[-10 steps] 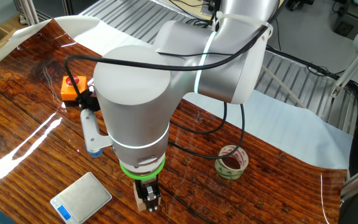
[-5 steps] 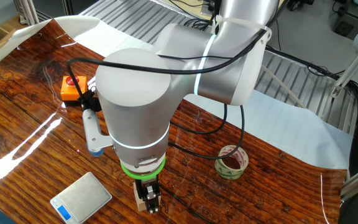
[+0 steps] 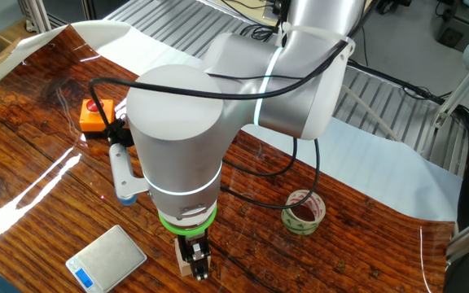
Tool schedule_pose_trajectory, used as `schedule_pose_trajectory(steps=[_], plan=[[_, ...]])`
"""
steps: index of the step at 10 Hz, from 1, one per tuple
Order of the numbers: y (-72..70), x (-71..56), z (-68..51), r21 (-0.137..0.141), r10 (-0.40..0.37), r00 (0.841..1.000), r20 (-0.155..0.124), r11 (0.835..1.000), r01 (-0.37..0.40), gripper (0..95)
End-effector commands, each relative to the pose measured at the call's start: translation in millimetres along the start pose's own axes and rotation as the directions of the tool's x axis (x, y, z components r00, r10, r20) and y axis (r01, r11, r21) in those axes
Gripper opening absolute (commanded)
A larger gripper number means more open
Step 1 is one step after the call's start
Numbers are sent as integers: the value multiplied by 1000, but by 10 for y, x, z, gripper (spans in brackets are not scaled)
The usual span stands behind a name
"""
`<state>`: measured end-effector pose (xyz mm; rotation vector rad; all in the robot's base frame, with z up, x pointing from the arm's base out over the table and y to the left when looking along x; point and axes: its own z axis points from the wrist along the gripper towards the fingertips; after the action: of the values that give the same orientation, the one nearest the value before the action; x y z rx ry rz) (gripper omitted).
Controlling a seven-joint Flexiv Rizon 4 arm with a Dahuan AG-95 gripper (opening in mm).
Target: Place the block on the scale
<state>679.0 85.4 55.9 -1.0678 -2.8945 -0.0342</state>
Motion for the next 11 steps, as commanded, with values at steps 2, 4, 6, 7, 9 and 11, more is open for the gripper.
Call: schedule_pose_trajectory(steps=[2, 4, 6, 7, 9, 11], plan=[[-20, -1, 70, -6, -2, 1000, 6, 1000, 2, 760], [-21, -5, 131, -9, -12, 1000, 8, 1000, 12, 760], [-23, -7, 167, -12, -20, 1000, 10, 1000, 20, 760], [-27, -10, 172, -13, -34, 999, 10, 999, 34, 570], [-35, -19, 177, -19, -61, 998, 5, 998, 61, 570], [-38, -16, 177, -22, -69, 998, 3, 997, 69, 380]])
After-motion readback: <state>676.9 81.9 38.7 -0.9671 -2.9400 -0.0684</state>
